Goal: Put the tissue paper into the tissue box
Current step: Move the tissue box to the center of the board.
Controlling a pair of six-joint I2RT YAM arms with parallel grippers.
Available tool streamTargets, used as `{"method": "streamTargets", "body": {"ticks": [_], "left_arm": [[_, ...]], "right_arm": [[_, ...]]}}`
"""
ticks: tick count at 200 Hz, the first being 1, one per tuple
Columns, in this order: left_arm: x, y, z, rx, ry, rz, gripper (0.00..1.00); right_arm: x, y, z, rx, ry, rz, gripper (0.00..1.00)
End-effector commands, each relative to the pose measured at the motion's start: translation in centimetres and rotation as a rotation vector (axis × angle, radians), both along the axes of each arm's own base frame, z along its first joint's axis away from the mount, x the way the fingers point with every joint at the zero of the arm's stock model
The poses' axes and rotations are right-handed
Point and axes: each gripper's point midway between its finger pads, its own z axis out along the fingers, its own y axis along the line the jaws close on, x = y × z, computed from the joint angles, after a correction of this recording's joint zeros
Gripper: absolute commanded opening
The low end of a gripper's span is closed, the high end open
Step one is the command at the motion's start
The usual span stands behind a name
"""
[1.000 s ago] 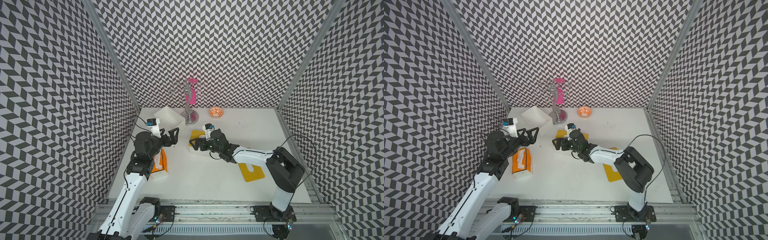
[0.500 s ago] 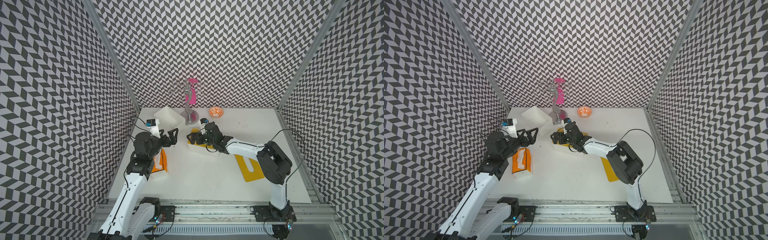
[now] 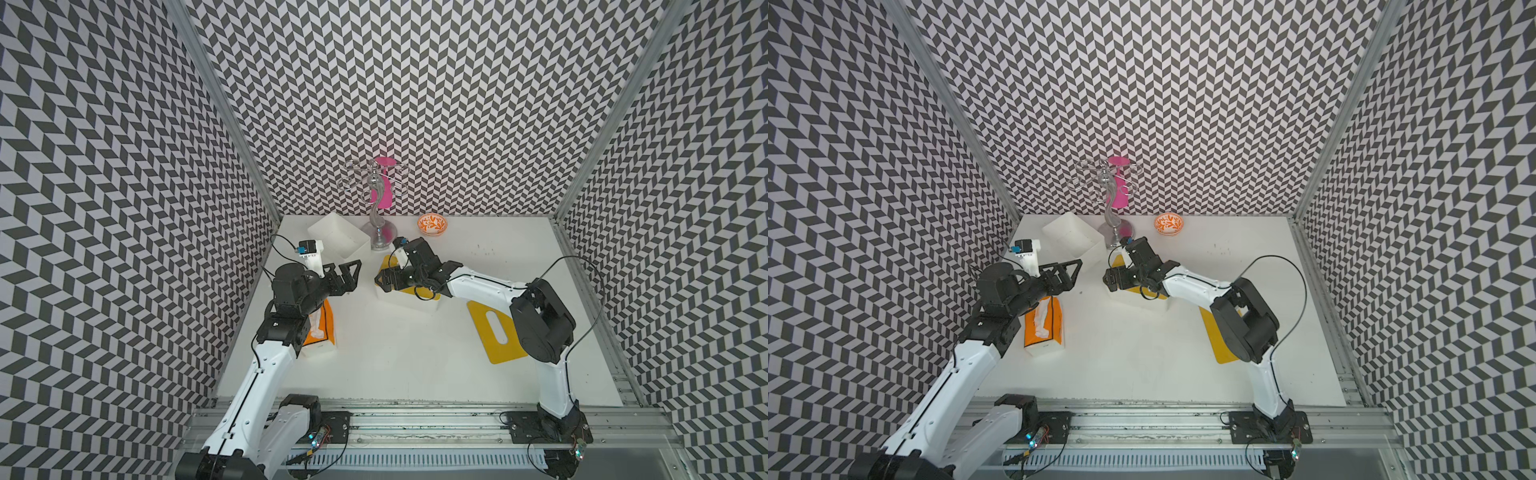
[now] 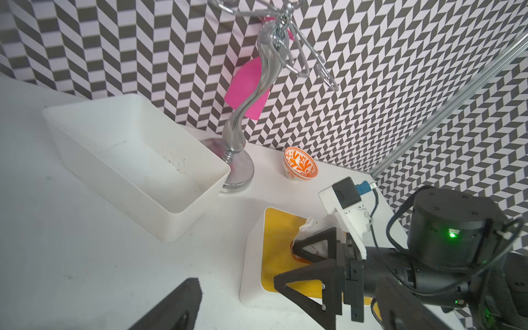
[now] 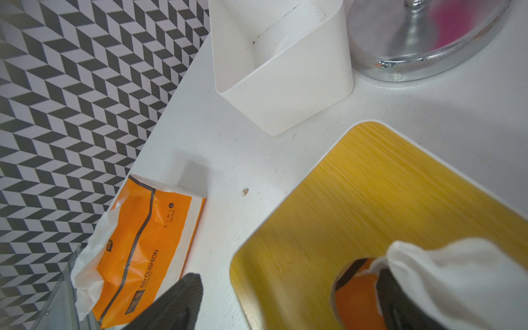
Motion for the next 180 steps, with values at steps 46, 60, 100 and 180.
{"method": "streamTargets", "body": {"ticks": [46,60,100,180], "left_arm": [[0.6,-2.7,-1.6,-0.197,0.113,-0.134,1.0],[0.8,-2.9,-1.8,-0.207,0.122,-0.141,1.0],[1.5,-3.2,-2.3,-0.242,0.143,-0.151,1.0],[3.1,-5.4,-5.9,-0.304,0.231,-0.186,1.0]], "right_arm": [[-3.4,-0.4,1.2,-0.005,0.075,0.135,1.0],[-3.3,-0.6,5.0,0.036,0.006,0.132,1.0],[-4.4,-1.7,14.4,0.175,-0.167,0.125,1.0],[-10.8,-9.1,18.9,0.32,-0.297,0.028,1.0]]}}
